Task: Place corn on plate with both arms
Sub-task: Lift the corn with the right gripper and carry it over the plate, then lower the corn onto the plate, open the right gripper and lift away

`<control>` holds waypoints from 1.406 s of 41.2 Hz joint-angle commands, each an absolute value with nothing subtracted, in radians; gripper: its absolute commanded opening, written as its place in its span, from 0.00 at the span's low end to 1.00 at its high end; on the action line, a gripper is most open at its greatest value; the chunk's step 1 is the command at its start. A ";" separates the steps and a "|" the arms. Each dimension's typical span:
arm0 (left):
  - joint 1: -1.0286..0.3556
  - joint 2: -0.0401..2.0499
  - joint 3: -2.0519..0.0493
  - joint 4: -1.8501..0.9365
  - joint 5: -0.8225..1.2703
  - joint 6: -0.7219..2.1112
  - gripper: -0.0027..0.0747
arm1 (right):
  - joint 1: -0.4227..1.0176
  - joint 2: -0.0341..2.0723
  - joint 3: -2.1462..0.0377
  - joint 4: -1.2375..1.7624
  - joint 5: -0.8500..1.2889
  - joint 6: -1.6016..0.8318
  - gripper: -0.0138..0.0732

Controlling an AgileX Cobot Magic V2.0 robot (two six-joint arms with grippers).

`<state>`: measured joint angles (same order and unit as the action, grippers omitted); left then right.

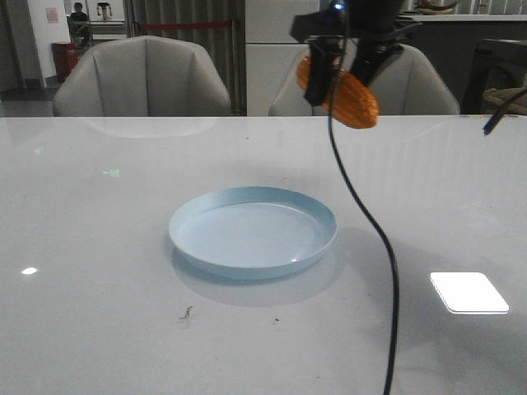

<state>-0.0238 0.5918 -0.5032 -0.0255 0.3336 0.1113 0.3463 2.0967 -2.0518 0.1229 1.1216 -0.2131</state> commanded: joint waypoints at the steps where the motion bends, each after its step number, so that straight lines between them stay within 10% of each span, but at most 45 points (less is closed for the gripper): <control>1: -0.022 0.591 -0.533 -0.034 0.255 0.100 0.15 | 0.401 2.039 -2.093 0.145 1.082 -0.224 0.33; 45: -0.022 0.591 -0.533 -0.034 0.368 0.100 0.15 | 0.528 2.259 -2.104 0.157 1.175 -0.224 0.34; 58: -0.022 0.591 -0.533 -0.034 0.366 0.100 0.15 | 0.528 2.259 -2.104 0.157 1.210 -0.224 0.75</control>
<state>-0.0238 0.5918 -0.5032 -0.0255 0.4434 0.1113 0.5291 2.3293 -2.0688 0.1409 1.2075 -0.2131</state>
